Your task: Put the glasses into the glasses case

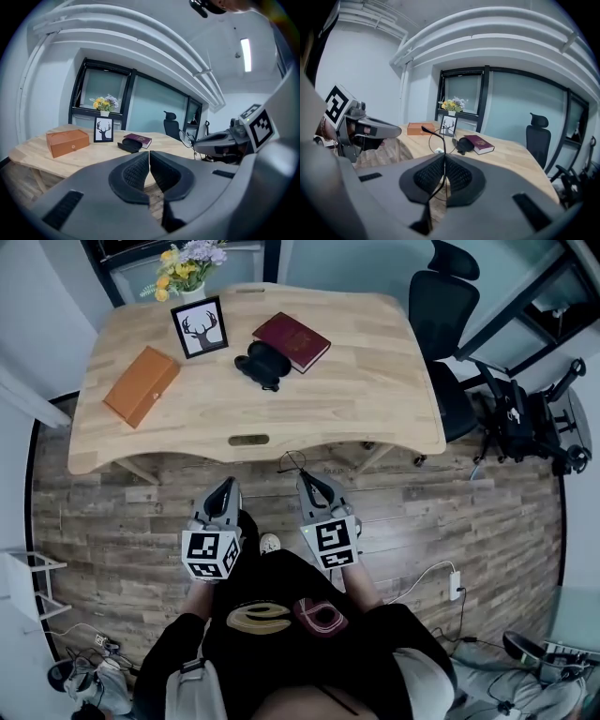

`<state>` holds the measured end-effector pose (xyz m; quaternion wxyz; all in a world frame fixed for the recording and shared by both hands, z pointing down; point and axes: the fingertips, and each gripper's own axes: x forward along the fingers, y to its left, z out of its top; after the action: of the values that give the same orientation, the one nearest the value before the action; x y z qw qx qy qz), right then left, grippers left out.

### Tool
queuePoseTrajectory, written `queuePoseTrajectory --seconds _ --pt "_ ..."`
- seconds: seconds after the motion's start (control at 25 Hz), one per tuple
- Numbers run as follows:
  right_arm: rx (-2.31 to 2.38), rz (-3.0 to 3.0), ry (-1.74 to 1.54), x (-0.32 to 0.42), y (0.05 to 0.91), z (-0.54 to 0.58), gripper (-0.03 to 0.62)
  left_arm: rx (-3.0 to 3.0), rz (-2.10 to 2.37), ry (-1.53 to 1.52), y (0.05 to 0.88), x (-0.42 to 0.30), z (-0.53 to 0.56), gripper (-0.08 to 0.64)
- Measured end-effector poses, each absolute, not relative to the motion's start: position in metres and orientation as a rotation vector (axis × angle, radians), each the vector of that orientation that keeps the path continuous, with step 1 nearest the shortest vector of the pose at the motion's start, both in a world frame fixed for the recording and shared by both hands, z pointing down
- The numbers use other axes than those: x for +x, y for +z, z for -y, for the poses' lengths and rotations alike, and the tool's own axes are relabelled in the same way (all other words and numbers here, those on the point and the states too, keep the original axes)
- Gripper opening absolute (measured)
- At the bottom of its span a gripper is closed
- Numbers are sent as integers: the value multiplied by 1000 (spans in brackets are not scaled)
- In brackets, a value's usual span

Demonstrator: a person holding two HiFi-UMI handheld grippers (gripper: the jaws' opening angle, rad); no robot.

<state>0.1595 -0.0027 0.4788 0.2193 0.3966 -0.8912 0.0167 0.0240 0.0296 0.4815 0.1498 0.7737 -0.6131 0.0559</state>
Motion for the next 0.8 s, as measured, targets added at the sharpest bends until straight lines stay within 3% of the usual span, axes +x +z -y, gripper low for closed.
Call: queuePoseTrajectory --seconds 0.8 --pt "1238 2356 47 87 476 124 17 2353 1632 164 474 -55 119 20"
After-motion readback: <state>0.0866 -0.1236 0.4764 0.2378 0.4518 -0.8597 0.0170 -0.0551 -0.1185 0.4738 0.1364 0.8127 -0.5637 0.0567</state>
